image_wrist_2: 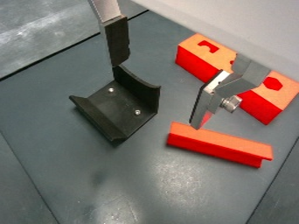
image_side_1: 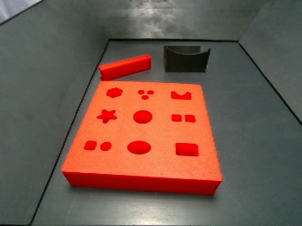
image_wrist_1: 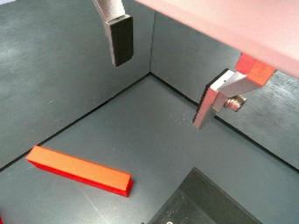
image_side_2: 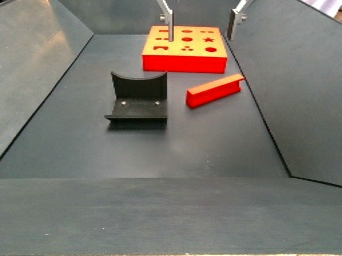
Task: Pick up the arch object. Move up. Place the arch object on the fixture. Regrasp the arch object. Move to above the board. Insert the arch object.
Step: Pick up the arch object.
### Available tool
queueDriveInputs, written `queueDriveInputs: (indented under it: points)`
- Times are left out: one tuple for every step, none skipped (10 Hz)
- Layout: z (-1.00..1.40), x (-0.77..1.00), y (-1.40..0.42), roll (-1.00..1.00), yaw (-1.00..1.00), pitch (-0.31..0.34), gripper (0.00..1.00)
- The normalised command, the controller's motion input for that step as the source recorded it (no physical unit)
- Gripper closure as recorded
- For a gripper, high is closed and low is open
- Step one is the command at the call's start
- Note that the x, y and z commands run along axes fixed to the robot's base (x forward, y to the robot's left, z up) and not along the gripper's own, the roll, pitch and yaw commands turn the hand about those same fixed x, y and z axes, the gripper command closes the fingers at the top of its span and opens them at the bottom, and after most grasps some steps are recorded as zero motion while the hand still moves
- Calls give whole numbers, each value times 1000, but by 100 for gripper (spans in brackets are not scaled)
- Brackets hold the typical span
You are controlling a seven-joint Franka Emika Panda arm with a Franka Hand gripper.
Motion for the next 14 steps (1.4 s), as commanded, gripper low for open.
queueDriveInputs:
  points:
    - [3, -111, 217, -50, -109, 0, 0]
    - [0, 0, 23, -13, 9, 0, 0]
    - [-389, -137, 0, 63, -14, -7, 0]
    - [-703, -186, 0, -59, -937, -84, 0]
    - [-734, -49, 0, -29, -1000, -80, 0]
    - [-743, -26, 0, -14, -1000, -31, 0]
    - [-734, -11, 0, -7, -1000, 0, 0]
    - [-726, -6, 0, -30, -1000, 0, 0]
    - [-526, -26, -114, -61, -917, -83, 0]
    - [-460, -37, -311, -26, -814, -124, 0]
    - [-229, 0, -514, 0, -703, 0, 0]
    - [-174, 0, -551, 0, -677, -7, 0]
    - [-214, 0, -443, -1, -754, -80, 0]
    - [-294, 0, -340, -23, -823, -133, 0]
